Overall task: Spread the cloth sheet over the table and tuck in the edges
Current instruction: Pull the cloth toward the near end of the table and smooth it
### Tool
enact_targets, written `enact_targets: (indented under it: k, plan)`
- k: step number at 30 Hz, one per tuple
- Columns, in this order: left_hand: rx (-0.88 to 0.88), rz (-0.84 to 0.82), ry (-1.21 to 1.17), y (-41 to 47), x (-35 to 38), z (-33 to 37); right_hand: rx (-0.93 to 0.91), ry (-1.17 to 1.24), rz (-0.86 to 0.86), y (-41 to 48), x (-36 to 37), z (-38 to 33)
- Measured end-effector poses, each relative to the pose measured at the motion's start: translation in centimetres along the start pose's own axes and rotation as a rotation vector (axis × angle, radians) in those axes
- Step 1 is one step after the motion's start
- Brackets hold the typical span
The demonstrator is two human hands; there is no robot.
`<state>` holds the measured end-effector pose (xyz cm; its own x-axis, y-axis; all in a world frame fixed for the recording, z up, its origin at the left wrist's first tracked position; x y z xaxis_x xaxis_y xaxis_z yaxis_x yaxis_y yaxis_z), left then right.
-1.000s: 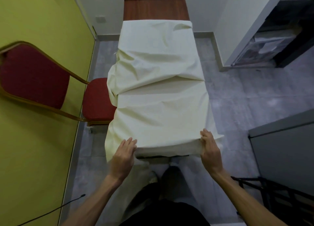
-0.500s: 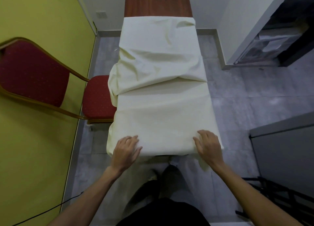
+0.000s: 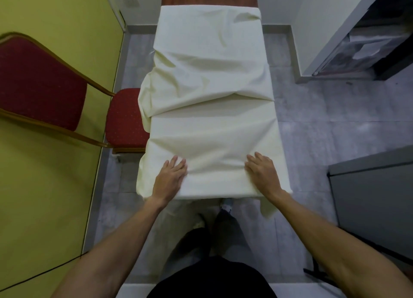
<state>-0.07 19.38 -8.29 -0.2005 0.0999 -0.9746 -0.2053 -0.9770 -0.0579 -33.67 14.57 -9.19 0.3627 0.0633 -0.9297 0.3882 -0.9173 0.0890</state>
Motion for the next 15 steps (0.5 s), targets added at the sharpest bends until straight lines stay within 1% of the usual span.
enact_targets:
  k: [4,7,9,12,15]
  plan:
    - [-0.03,0.026,0.017,0.6,-0.1,0.4,0.012,-0.057,-0.05,0.8,-0.3,0.0]
    - [-0.063,0.011,0.025,0.9,-0.4,0.4,0.018,-0.095,-0.095,1.2,-0.8,0.3]
    - [-0.044,-0.006,0.025,0.8,-0.8,0.1,0.01,-0.085,-0.128,1.2,-1.5,0.1]
    - [0.019,-0.087,0.037,0.2,-1.4,0.1,0.021,-0.022,-0.188,0.2,-2.0,-1.1]
    - [0.039,-0.248,0.053,-1.2,-1.4,0.9,0.115,-0.078,-0.34,-2.7,-0.8,-1.7]
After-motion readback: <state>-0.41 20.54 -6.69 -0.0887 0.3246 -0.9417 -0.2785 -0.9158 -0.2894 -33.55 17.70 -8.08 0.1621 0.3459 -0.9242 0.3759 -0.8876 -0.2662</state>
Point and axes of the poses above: each hand's wrist, its own y-axis towards the middle knuckle, its own x-axis out of the palm, z = x × y, the point moved 1 cm from there along y, towards the middle knuckle, and after that the axes turned 6 degrees about y, right-handed, at the moved point
